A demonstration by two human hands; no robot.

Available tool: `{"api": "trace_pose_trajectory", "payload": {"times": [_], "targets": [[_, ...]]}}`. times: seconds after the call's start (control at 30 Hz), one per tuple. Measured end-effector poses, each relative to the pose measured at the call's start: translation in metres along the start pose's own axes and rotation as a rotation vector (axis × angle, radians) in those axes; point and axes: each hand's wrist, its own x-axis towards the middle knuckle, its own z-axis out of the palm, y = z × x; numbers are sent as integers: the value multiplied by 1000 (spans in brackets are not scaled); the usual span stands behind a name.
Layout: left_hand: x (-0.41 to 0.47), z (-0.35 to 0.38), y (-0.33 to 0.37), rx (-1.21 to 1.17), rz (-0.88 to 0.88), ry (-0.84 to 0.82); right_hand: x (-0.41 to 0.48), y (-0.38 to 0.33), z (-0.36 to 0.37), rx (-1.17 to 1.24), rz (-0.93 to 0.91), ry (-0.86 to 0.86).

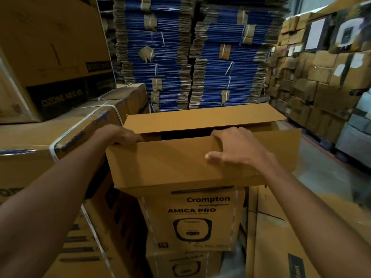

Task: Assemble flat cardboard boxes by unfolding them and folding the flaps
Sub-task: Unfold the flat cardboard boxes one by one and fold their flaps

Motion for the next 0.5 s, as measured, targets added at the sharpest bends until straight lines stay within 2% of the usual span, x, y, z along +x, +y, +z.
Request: {"api": "trace_pose_trajectory", "payload": {"times": [0.03,0.1,0.13,0.27,0.4,0.43,0.5], "targets": [[0,0,1,91,33,2,-1,-2,6,-33,-17,61],[8,3,-1,207,91,120,-1,3,19,-36,-27,181],[13,5,-2,191,138,195,-3,6,25,-33,-38,243],[18,10,0,21,264,420,-12,5,42,-54,-112,507],[19,10,12,-265,327,751,-28,-1,53,-42,-152,728],[20,9,17,-374,330,758,-31,-3,55,-51,-150,746],[25,8,26,-461,298,640,-33,-5,59,-66,-141,760]]}}
